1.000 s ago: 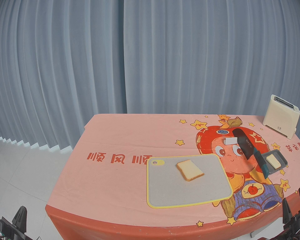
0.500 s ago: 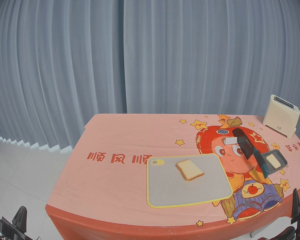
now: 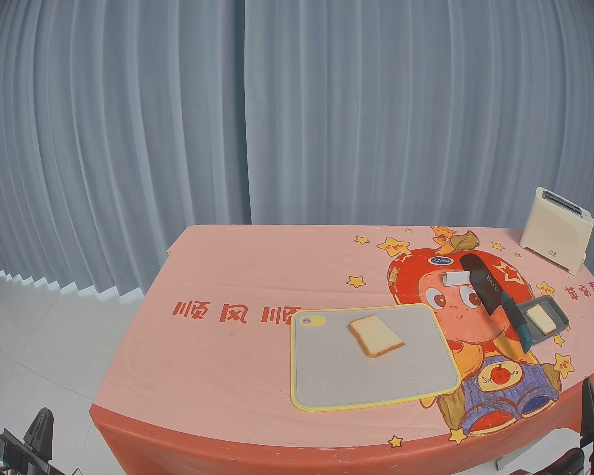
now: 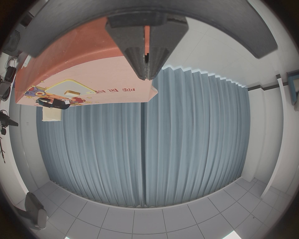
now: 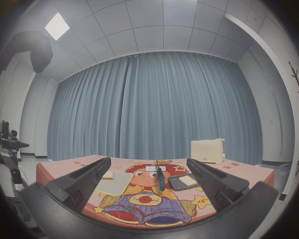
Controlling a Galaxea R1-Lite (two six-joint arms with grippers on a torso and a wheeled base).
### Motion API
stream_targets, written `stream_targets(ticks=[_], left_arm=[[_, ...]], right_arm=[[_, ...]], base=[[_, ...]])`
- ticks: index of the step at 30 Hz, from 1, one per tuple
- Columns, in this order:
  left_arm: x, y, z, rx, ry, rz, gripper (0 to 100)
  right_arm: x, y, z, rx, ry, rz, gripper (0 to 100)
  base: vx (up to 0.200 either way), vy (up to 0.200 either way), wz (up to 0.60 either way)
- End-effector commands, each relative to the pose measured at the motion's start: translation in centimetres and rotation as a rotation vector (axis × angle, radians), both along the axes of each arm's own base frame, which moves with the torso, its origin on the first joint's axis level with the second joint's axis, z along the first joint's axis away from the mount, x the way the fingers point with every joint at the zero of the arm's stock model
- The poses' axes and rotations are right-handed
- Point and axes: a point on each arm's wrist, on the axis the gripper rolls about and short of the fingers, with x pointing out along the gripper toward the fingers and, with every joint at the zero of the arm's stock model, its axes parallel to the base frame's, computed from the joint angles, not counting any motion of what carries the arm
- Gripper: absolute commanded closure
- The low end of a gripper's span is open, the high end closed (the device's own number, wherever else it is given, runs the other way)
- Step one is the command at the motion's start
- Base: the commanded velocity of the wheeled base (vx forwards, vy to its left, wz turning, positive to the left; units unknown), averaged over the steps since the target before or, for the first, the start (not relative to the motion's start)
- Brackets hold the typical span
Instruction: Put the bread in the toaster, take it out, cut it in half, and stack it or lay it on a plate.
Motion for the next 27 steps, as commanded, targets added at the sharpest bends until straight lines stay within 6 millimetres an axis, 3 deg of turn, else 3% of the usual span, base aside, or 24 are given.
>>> stream_targets(ticks=[1, 27], left_arm=[[0.1, 0.0, -0.5, 0.0, 0.009, 0.0, 100], [0.1, 0.0, -0.5, 0.0, 0.01, 0.0, 100]], right_arm=[[0.3, 0.2, 0.9, -0.006, 0.016, 0.003, 0], [2.4, 0.3, 3.6, -0.019, 0.138, 0.087, 0]], base=[[0.0, 0.0, 0.0], [0.0, 0.0, 0.0]])
